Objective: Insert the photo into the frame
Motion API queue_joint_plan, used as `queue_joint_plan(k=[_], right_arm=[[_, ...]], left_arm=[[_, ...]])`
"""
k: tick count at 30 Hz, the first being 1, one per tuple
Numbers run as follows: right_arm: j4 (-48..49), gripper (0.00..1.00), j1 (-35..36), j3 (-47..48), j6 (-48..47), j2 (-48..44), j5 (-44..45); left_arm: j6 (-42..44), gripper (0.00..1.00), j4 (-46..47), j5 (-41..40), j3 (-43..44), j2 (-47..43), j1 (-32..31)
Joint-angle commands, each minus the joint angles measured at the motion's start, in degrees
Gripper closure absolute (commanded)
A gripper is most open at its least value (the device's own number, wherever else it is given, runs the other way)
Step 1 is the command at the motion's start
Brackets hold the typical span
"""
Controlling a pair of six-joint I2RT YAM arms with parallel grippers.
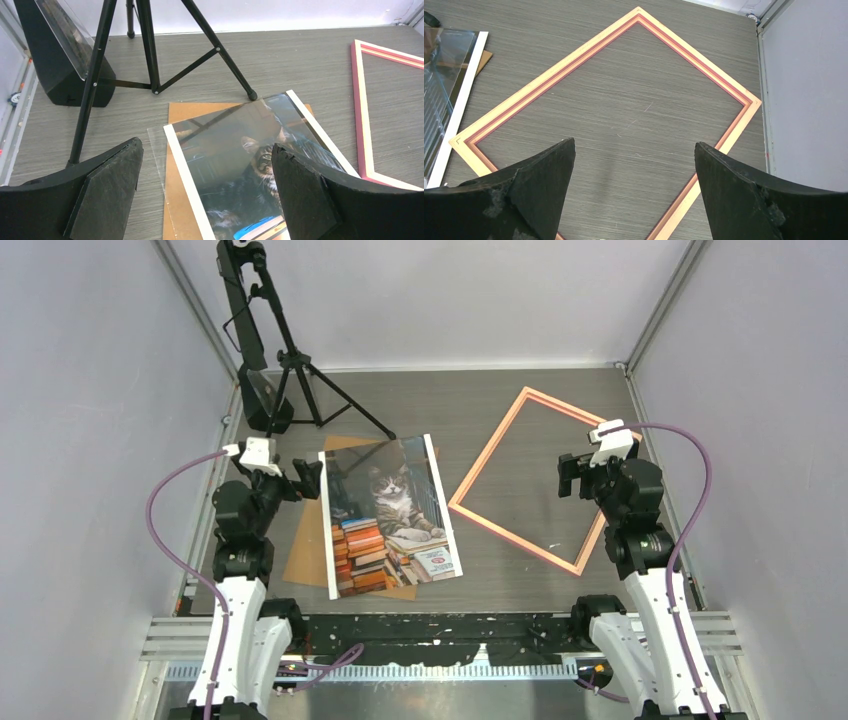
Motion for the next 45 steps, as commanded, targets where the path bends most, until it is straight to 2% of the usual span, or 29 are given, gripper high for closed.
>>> queue_joint_plan(k=[1, 18, 22, 28, 31, 37, 40, 45], right_arm=[[2.1, 0.05, -0.2, 1.5, 0.1, -0.5, 0.4], [0.7, 0.05, -0.3, 1.9, 0.9, -1.8, -1.9], [-1.0, 0.05, -0.5, 2.5, 0.4, -2.1, -2.8], [-3.5, 0.05, -0.5, 4.3, -0.2, 0.2, -0.3], [-3.7, 0.05, -0.5, 4.6, 0.8, 2.1, -1.5], [-1.9, 0.05, -0.3, 4.4, 2.5, 6.7, -5.2], [-1.8, 0.05, 0.4, 4.8, 2.3, 8.8, -8.5], [1.1, 0.05, 6.1, 4.9, 1.0, 12.9, -10.1]], left_arm=[[0.5, 0.01, 3.6, 0.5, 0.1, -0.6, 0.3], [1.7, 0.01, -1.5, 1.3, 2.7, -1.7, 0.5], [6.4, 0.01, -7.6, 3.2, 6.2, -2.1, 0.5], [18.0, 0.01, -20.6, 7.0, 10.9, -1.8, 0.5], [17.7, 0.01, -24.0, 7.7, 11.8, -0.7, 0.5], [14.1, 0.01, -26.9, 11.7, 13.5, 6.1, 0.4], [13.8, 0.01, -28.1, 11.0, 14.3, 10.6, 0.0], [11.5, 0.01, -30.4, 9.4, 16.5, 18.7, -0.2]])
